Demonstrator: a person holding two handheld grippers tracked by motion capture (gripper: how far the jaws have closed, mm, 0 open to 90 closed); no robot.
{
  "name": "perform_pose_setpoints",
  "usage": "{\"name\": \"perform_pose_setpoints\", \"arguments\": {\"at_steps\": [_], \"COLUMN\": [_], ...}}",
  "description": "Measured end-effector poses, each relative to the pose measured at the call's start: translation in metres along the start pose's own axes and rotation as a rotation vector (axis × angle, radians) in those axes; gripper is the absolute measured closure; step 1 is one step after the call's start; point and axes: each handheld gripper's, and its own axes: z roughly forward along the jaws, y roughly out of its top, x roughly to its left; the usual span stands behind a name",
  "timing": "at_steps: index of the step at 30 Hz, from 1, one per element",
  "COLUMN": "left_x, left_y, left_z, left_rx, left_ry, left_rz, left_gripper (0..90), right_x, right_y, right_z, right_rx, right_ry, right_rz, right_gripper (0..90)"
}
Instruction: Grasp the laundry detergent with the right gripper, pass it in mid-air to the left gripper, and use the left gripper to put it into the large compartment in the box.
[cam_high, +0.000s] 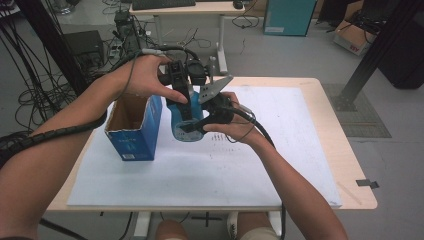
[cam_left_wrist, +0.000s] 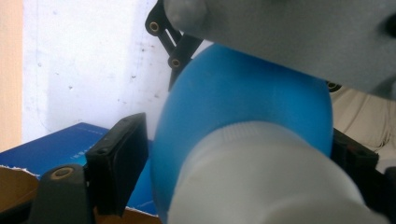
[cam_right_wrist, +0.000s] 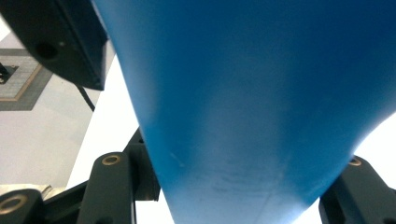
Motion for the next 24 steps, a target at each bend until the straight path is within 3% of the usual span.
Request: {"name": "perform_pose_setpoints", "arguments": {"at_steps": [8, 9, 10, 22, 23, 24], "left_x": [-0.0028, -0.0035, -0.0035, -0.0056, -0.0057, -0.0059], "left_y": [0.0017, 0.0016, 0.0017, 0.0020, 0.0020, 0.0021], "left_z": [0.0022, 0.0026, 0.0028, 0.0028, 0.0035, 0.0041], "left_rx": [-0.005, -0.011, -0.005, 0.005, 0.004, 0.002], "left_ry": [0.010, 0.008, 0.005, 0.010, 0.012, 0.015], "left_rz": [-0.001, 0.000, 0.000, 0.012, 0.012, 0.011], "left_gripper": [32.8, 34.1, 34.9, 35.8, 35.8, 35.8], "right_x": [0.0013, -0.0019, 0.0018, 0.0032, -0.0004, -0.0021], "right_y": [0.0010, 0.0017, 0.0009, 0.0009, -0.0005, -0.0010], "right_z": [-0.0013, 0.0011, -0.0016, -0.0012, -0.0008, -0.0004], "right_rx": [-0.002, -0.038, 0.000, 0.004, -0.001, -0.004], "right_ry": [0.005, -0.014, 0.006, 0.010, 0.013, 0.014], "right_rz": [-0.003, -0.049, 0.000, 0.001, -0.052, -0.076], "right_gripper": [42.6, 42.5, 42.5, 42.4, 42.4, 42.4]}}
